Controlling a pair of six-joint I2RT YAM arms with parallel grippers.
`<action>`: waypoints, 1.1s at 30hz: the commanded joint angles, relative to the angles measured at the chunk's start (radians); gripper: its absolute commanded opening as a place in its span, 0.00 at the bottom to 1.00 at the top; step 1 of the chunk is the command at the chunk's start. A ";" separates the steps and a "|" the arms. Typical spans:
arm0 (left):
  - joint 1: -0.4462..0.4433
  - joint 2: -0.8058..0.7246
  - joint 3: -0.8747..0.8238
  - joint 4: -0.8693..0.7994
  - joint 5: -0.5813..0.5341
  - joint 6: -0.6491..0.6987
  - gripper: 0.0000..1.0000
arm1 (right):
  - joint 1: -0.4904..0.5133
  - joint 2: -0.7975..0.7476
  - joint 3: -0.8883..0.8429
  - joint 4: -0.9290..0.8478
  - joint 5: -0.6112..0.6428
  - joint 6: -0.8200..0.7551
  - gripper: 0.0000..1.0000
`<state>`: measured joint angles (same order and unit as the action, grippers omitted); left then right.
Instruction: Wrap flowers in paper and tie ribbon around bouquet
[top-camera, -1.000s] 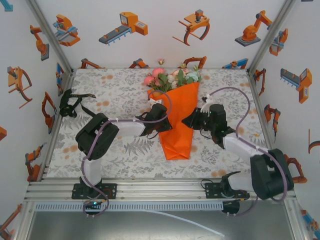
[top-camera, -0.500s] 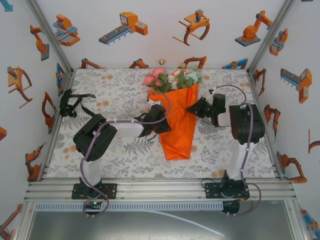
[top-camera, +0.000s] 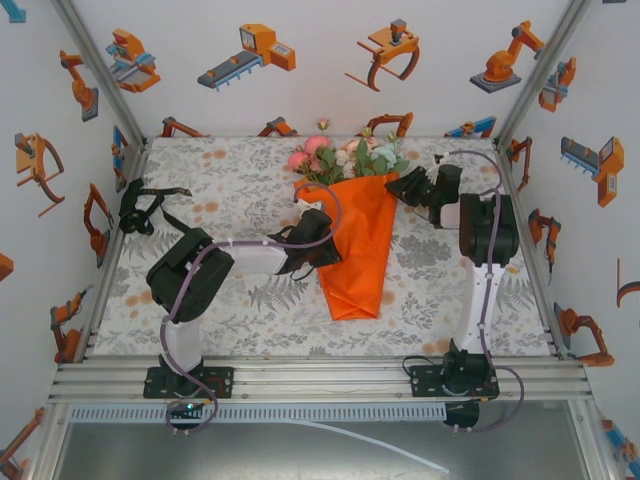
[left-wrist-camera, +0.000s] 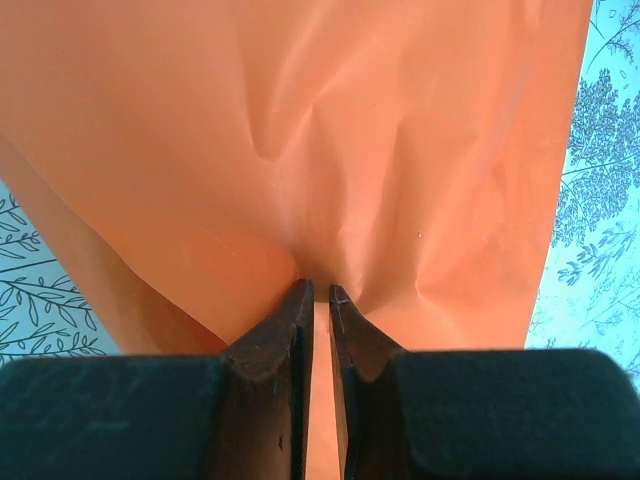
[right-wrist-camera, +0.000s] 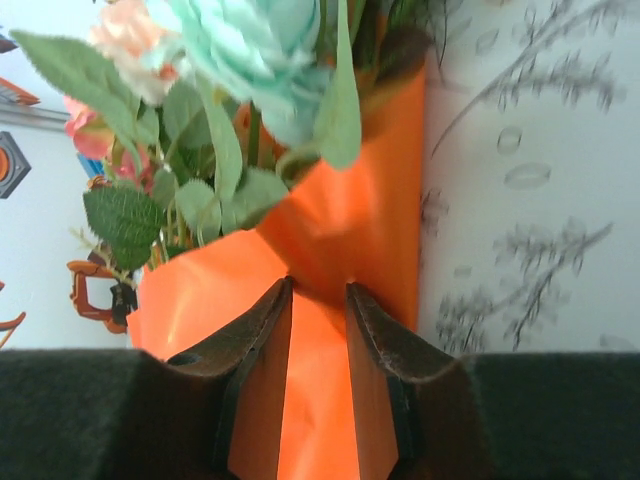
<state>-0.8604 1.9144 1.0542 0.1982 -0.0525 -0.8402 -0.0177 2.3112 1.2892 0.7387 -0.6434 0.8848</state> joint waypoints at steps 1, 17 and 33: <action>0.004 0.006 -0.012 -0.066 -0.006 0.027 0.19 | -0.009 0.038 0.107 -0.114 0.046 -0.048 0.32; -0.024 -0.161 0.024 -0.019 0.207 0.150 0.39 | -0.019 -0.552 -0.211 -0.313 0.011 -0.195 0.35; -0.176 -0.059 0.040 -0.127 0.199 0.223 0.33 | 0.090 -0.634 -0.589 -0.257 0.061 -0.174 0.33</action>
<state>-1.0458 1.8313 1.1446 0.1188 0.1730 -0.6353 0.0570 1.6260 0.6781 0.4225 -0.6067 0.7063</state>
